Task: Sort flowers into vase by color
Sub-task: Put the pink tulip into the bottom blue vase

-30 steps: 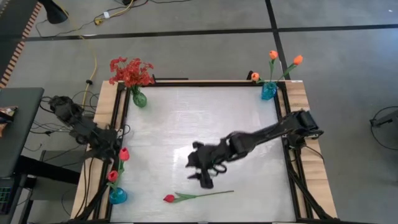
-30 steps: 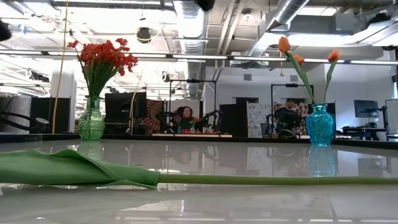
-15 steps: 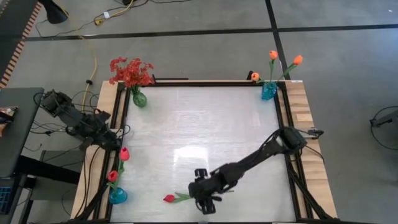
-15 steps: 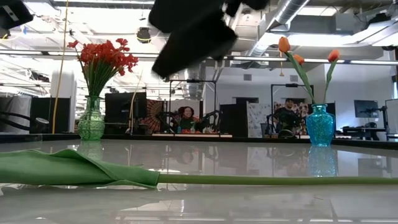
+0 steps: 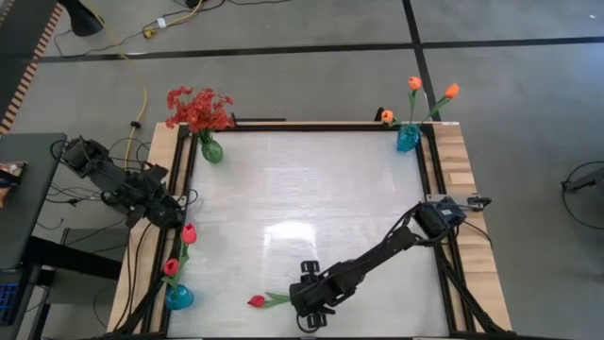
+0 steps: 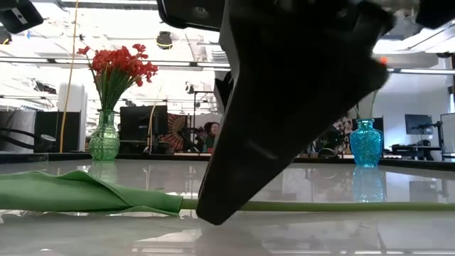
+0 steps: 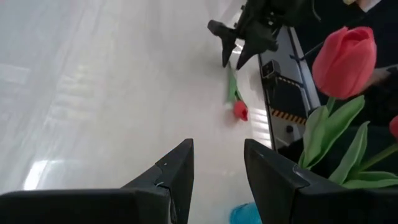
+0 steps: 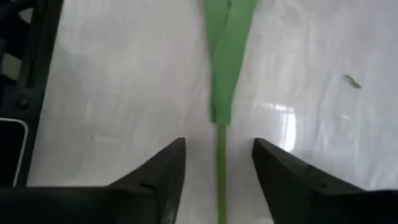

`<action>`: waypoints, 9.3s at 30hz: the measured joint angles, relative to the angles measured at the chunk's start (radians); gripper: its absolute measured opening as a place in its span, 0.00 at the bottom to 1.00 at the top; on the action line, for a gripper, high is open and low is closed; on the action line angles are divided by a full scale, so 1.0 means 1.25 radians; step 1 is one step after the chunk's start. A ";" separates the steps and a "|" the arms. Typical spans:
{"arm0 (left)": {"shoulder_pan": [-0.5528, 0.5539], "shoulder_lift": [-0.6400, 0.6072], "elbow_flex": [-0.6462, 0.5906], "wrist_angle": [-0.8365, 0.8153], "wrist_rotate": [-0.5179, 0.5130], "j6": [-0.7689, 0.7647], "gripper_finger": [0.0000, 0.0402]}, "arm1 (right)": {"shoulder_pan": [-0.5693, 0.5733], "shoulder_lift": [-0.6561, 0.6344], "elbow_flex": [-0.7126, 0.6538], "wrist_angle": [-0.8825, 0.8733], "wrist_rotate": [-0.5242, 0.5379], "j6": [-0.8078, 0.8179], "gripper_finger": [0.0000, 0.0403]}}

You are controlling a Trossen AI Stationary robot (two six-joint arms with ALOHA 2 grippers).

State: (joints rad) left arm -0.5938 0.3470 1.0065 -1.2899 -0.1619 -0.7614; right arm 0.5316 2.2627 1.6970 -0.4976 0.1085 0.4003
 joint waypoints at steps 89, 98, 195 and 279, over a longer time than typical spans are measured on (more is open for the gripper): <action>0.250 0.390 0.018 0.965 -0.108 0.482 0.56 | -0.323 -0.338 -0.002 0.651 -0.006 -0.202 0.04; 0.262 0.391 0.018 0.963 -0.120 0.473 0.33 | -0.323 -0.338 -0.002 0.651 -0.018 -0.204 0.05; 0.258 -0.219 -0.439 0.778 0.770 0.199 0.03 | -0.313 -0.340 -0.002 0.413 -0.065 0.107 0.59; 0.085 -0.220 -0.454 0.522 0.651 0.291 0.16 | -0.386 -0.340 -0.002 0.401 -0.175 0.140 0.59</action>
State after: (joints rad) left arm -0.4870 0.0714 0.4393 -0.6374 0.6514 -0.3973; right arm 0.0494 1.8374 1.6943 0.0040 -0.1103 0.5758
